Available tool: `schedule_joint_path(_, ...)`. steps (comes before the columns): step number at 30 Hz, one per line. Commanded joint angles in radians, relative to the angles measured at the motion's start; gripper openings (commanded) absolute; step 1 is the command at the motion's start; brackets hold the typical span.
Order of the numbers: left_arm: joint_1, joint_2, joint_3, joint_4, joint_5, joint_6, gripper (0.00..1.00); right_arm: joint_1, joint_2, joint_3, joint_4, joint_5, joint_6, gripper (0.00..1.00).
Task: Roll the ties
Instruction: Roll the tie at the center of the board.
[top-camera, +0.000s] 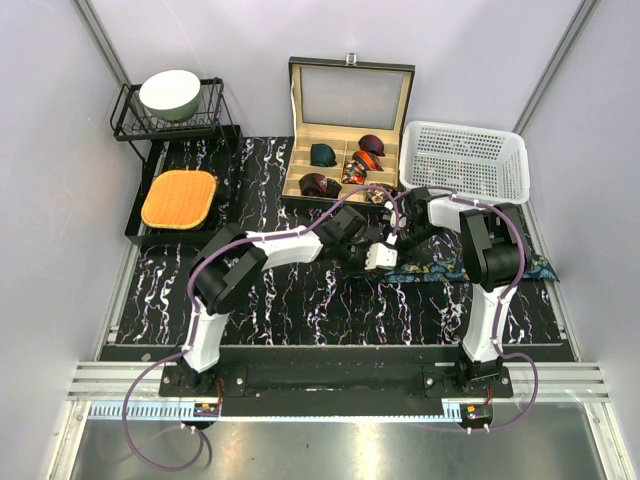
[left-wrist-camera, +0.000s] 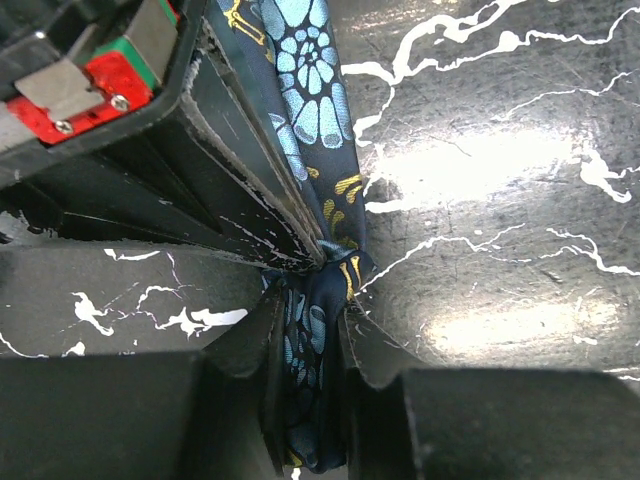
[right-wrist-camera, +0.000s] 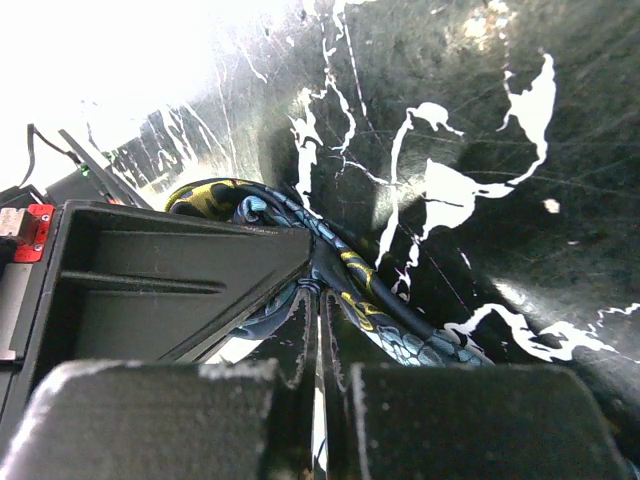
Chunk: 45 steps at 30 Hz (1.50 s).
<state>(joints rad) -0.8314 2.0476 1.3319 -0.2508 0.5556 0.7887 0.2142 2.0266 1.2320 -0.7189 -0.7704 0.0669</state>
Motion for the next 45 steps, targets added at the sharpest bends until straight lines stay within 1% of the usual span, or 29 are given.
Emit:
schedule_joint_path(1, 0.003, 0.046, -0.079, -0.162, -0.051, -0.019, 0.18, -0.016, -0.051, 0.001, 0.064, 0.080, -0.010, 0.00)
schedule_joint_path(3, 0.005, 0.051, -0.079, -0.157, -0.051, -0.031, 0.16, -0.019, -0.054, 0.001, 0.067, 0.057, -0.006, 0.00)
schedule_joint_path(4, 0.005, 0.055, -0.080, -0.157, -0.049, -0.035, 0.12, -0.021, -0.058, 0.003, 0.067, 0.049, -0.006, 0.00)
schedule_joint_path(5, 0.006, 0.056, -0.080, -0.157, -0.049, -0.039, 0.10, -0.021, -0.066, 0.001, 0.068, 0.039, -0.006, 0.00)
schedule_joint_path(12, 0.011, 0.062, -0.091, -0.156, -0.055, -0.057, 0.09, -0.045, -0.123, -0.003, 0.067, 0.026, -0.012, 0.00)
schedule_joint_path(13, 0.011, 0.065, -0.091, -0.157, -0.057, -0.060, 0.06, -0.047, -0.124, -0.005, 0.070, 0.022, -0.013, 0.00)
schedule_joint_path(14, 0.014, 0.065, -0.091, -0.159, -0.056, -0.062, 0.00, -0.056, -0.121, -0.009, 0.070, 0.008, -0.010, 0.00)
schedule_joint_path(16, 0.014, 0.069, -0.092, -0.157, -0.057, -0.071, 0.00, -0.061, -0.109, -0.012, 0.064, -0.006, -0.007, 0.00)
schedule_joint_path(17, 0.015, 0.071, -0.091, -0.157, -0.057, -0.075, 0.00, -0.062, -0.103, -0.012, 0.059, -0.024, -0.007, 0.02)
schedule_joint_path(18, 0.015, 0.071, -0.091, -0.157, -0.059, -0.085, 0.00, -0.064, -0.092, -0.012, 0.052, -0.035, -0.004, 0.14)
schedule_joint_path(19, 0.017, 0.074, -0.089, -0.156, -0.063, -0.089, 0.00, -0.068, -0.089, -0.014, 0.050, -0.061, 0.008, 0.21)
schedule_joint_path(20, 0.017, 0.078, -0.086, -0.157, -0.063, -0.092, 0.00, -0.076, -0.088, -0.022, 0.049, -0.070, 0.017, 0.29)
schedule_joint_path(21, 0.015, 0.079, -0.088, -0.156, -0.063, -0.095, 0.00, -0.090, -0.091, -0.026, 0.049, -0.076, 0.025, 0.41)
schedule_joint_path(22, 0.015, 0.082, -0.088, -0.157, -0.062, -0.097, 0.00, -0.101, -0.094, -0.037, 0.046, -0.093, 0.037, 0.47)
schedule_joint_path(25, 0.018, 0.080, -0.096, -0.156, -0.059, -0.106, 0.00, -0.142, -0.118, -0.060, 0.050, -0.151, 0.045, 0.54)
schedule_joint_path(27, 0.021, 0.077, -0.097, -0.153, -0.051, -0.112, 0.00, -0.147, -0.132, -0.072, 0.056, -0.181, 0.040, 0.58)
schedule_joint_path(28, 0.020, 0.079, -0.099, -0.150, -0.051, -0.114, 0.00, -0.145, -0.135, -0.092, 0.062, -0.219, 0.045, 0.62)
schedule_joint_path(30, 0.021, 0.080, -0.094, -0.150, -0.048, -0.120, 0.00, -0.142, -0.143, -0.117, 0.107, -0.256, 0.065, 0.63)
schedule_joint_path(32, 0.025, 0.082, -0.091, -0.148, -0.045, -0.121, 0.00, -0.139, -0.150, -0.152, 0.150, -0.262, 0.099, 0.63)
schedule_joint_path(34, 0.025, 0.082, -0.088, -0.146, -0.042, -0.124, 0.00, -0.130, -0.144, -0.179, 0.165, -0.268, 0.116, 0.61)
schedule_joint_path(35, 0.025, 0.083, -0.088, -0.146, -0.042, -0.124, 0.00, -0.128, -0.138, -0.187, 0.171, -0.271, 0.117, 0.57)
schedule_joint_path(37, 0.026, 0.085, -0.088, -0.148, -0.037, -0.124, 0.00, -0.119, -0.131, -0.209, 0.185, -0.273, 0.129, 0.57)
schedule_joint_path(42, 0.025, 0.085, -0.085, -0.146, -0.033, -0.129, 0.00, -0.104, -0.097, -0.220, 0.251, -0.254, 0.158, 0.56)
schedule_joint_path(45, 0.026, 0.086, -0.083, -0.143, -0.031, -0.129, 0.00, -0.090, -0.083, -0.220, 0.295, -0.276, 0.194, 0.54)
